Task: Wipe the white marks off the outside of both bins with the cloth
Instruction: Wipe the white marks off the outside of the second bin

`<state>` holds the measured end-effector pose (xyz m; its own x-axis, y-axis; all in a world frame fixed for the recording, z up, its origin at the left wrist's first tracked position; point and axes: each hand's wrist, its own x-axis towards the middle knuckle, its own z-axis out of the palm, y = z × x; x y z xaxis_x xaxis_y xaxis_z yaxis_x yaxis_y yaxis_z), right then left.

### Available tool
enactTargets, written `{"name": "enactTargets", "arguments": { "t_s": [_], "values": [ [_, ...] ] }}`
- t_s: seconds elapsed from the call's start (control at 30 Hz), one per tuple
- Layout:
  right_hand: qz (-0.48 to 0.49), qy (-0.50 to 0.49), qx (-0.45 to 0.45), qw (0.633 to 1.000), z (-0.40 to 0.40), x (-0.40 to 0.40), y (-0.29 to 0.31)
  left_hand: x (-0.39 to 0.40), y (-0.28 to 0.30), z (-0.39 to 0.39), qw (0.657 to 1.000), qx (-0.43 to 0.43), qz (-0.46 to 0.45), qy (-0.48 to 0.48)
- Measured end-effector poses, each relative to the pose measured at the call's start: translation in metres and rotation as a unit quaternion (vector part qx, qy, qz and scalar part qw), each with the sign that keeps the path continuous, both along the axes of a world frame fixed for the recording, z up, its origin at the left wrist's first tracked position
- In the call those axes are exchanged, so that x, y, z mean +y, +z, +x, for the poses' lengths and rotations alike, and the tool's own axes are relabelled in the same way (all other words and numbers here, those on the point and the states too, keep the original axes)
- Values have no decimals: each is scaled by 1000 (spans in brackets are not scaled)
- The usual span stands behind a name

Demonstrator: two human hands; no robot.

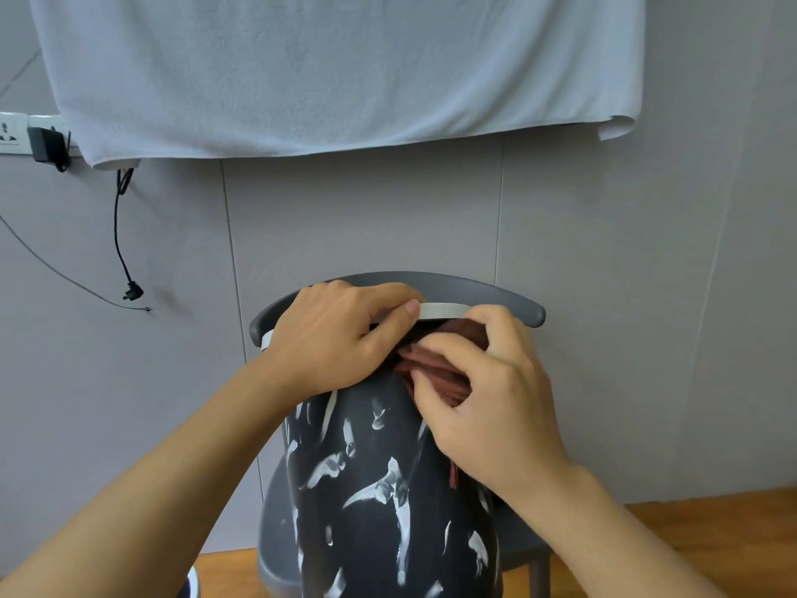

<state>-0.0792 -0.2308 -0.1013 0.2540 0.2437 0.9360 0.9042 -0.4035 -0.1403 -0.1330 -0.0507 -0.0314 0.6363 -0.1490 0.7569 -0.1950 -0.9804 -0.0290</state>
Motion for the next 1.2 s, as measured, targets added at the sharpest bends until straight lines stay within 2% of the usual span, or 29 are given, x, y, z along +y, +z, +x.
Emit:
{"name": "enactTargets", "arguments": {
  "t_s": [0.1,0.3,0.5,0.57,0.7,0.83,0.9,1.1,1.2],
  "values": [
    [-49,20,-9,999,-1,-8,3,-1,0,0,1000,8,6,-7],
    [46,-10,46,998,15,-12,7,-8,3,5,1000,17,24,-2],
    [-113,34,-46,992,9,-15,0,-7,4,8,1000,20,14,10],
    [-98,24,-39,994,11,-16,2,-9,5,8,999,20,24,9],
    [-1,-9,3,1000,14,-13,6,-15,5,8,999,18,36,16],
    [-101,42,-39,993,14,-20,-1,-13,5,8,999,23,21,24],
    [-121,59,-51,990,15,-25,-5,-13,5,8,999,22,27,24],
    [-33,2,-3,999,19,-16,0,-14,5,10,999,22,26,26],
    [-52,-1,16,999,13,-12,-4,-11,5,11,999,26,13,28]
  ]
}}
